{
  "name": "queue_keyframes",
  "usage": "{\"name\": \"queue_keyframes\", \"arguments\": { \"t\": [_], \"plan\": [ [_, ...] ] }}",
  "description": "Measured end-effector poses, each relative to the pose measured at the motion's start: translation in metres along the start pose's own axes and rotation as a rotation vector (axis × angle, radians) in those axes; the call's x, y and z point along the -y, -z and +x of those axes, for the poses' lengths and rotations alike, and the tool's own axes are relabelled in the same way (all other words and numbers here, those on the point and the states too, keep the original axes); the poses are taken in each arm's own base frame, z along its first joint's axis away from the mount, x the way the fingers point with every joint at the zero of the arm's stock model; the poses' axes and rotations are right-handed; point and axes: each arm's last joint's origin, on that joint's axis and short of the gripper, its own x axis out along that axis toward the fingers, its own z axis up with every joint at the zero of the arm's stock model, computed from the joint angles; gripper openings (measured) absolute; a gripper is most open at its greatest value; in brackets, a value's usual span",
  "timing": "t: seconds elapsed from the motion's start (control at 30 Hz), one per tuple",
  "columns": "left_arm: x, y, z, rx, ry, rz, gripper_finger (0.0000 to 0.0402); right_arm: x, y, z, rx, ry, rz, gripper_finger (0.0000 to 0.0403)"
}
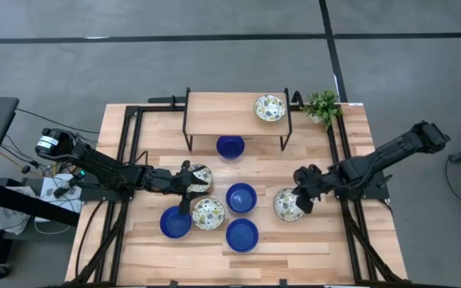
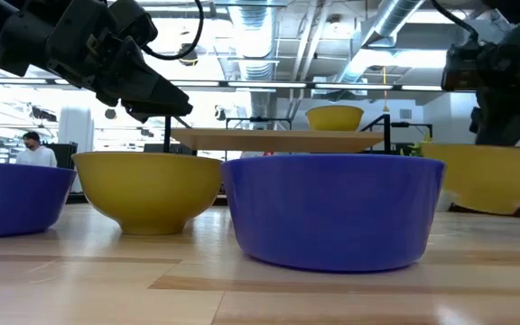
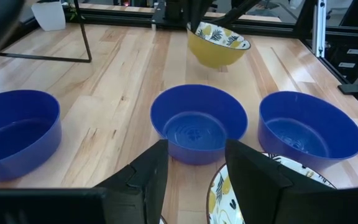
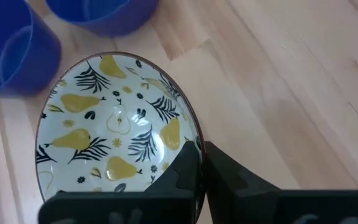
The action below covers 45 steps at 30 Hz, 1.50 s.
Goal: Pick & Place Mini bowls
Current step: Stack the white patterned bowl on the white patterned bowl on the shelf
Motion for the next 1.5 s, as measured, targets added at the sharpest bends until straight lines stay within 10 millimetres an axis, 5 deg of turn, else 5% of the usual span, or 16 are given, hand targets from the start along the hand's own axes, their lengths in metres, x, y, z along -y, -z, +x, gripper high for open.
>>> {"name": "queue_keyframes", "arguments": {
  "t": [0.5,0.77,0.93,1.27,1.5],
  "plan": [
    [0.001,-0.006,0.0,0.066,0.006,0.0,0.0158,-0.005,-0.023,-0.003,0.091,-0.197,0.053,0.0001],
    [0.014,-0.046,0.004,0.237,0.017,0.326,0.0158,-0.002,-0.048,-0.016,0.161,-0.2,0.089,0.0001],
    [0.026,-0.057,0.028,0.224,0.015,0.448,0.0158,-0.001,-0.065,-0.027,0.194,-0.213,0.093,0.0001],
    [0.045,-0.04,0.1,0.083,-0.019,0.757,0.0158,-0.011,-0.083,-0.018,0.021,-0.156,0.058,0.0001],
    [0.06,-0.04,0.108,0.092,0.014,0.775,0.0158,-0.022,-0.093,-0.002,-0.049,-0.15,0.031,0.0003]
  ]
}}
